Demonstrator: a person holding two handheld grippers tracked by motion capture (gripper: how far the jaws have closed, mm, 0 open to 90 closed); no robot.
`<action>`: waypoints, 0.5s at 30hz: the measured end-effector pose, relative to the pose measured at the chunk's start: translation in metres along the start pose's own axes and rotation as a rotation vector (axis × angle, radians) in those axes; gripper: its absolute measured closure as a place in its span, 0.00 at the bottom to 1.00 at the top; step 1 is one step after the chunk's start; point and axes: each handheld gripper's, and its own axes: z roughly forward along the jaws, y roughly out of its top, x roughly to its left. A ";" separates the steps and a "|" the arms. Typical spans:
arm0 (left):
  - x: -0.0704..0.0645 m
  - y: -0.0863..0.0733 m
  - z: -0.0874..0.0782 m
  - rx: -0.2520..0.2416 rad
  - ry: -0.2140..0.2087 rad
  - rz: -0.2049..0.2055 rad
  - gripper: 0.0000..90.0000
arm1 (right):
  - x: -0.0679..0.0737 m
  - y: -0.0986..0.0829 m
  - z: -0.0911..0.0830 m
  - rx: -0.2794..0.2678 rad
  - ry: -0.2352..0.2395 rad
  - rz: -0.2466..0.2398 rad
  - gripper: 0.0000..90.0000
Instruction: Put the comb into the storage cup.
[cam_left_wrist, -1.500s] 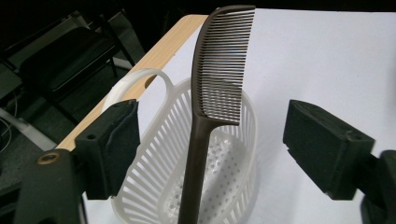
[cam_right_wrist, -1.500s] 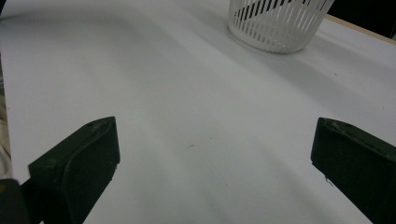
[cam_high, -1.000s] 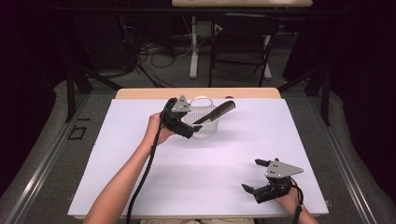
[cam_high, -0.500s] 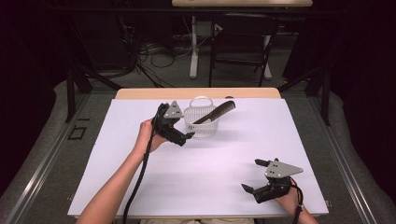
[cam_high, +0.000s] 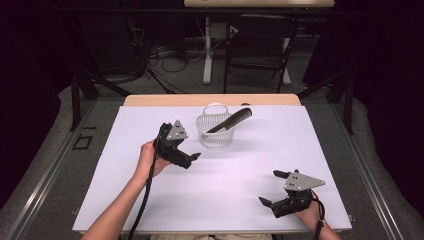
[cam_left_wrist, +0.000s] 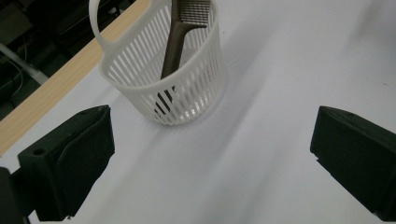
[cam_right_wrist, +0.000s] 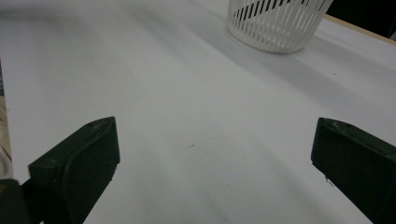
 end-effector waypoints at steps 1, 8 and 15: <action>-0.001 -0.003 -0.001 -0.001 0.005 0.000 0.00 | 0.000 0.000 0.000 0.001 0.000 -0.001 0.01; -0.008 -0.019 -0.010 -0.026 0.016 -0.041 0.00 | 0.001 0.000 0.001 0.005 0.002 0.000 0.01; -0.017 -0.034 -0.013 -0.025 0.026 -0.066 0.00 | 0.001 0.000 0.001 0.004 0.002 0.001 0.01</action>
